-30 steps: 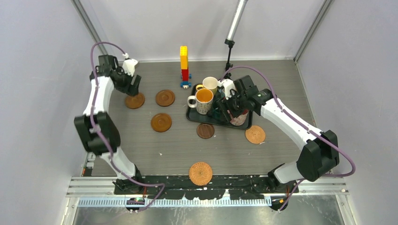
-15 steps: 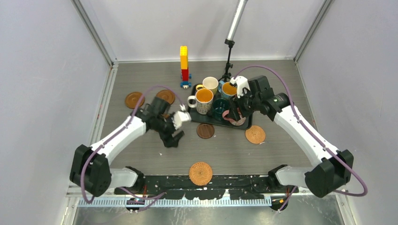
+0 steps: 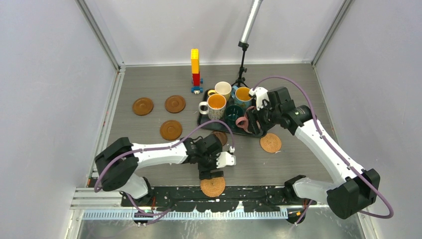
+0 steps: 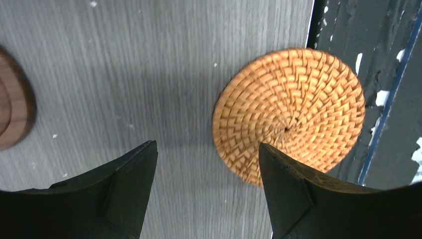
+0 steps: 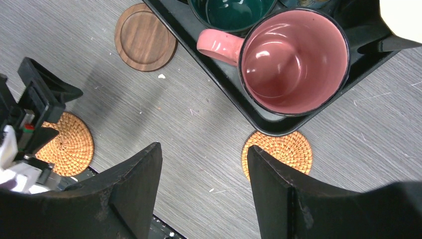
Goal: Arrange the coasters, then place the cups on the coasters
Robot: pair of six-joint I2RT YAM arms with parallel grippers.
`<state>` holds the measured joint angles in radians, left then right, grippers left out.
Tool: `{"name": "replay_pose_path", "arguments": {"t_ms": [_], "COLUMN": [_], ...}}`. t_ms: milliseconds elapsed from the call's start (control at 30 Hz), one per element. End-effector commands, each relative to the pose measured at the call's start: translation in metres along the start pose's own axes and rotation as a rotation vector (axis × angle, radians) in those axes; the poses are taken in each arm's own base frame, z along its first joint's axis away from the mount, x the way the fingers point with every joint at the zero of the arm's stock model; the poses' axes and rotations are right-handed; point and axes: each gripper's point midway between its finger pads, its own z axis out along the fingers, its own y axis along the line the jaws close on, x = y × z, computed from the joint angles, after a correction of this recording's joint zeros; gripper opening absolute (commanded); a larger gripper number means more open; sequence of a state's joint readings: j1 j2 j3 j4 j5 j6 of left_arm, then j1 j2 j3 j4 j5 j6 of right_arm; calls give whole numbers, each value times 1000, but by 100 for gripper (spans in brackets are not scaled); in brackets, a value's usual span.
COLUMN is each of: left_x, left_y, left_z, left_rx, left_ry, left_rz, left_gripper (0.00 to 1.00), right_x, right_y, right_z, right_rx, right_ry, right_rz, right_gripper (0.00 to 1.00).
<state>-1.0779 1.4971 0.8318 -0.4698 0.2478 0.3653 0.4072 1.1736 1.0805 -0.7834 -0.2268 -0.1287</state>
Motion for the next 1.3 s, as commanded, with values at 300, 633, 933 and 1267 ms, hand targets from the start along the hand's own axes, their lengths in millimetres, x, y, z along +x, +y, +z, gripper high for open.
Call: {"name": "replay_pose_path", "arguments": {"t_ms": [300,633,933,1267], "left_x": [15,128,201,279], "left_y": [52,43,47,121], "left_z": [-1,-51,-102,-154], "left_rx": [-142,-87,-166,-305], "left_ry": [97,247,304,264], "left_rz": [-56,-171,-266,-632], "left_gripper": [55,50,49,50], "right_x": [-4,-5,-10,-16], "right_y": [-2,0,4,3], "right_z": [-10,-7,0,0], "right_rx": [18,1,-32,-32], "right_ry": [-42,-35,-25,-30], "right_rz": [-13,-19,-3,-12], "right_gripper": [68,68,68,68]}}
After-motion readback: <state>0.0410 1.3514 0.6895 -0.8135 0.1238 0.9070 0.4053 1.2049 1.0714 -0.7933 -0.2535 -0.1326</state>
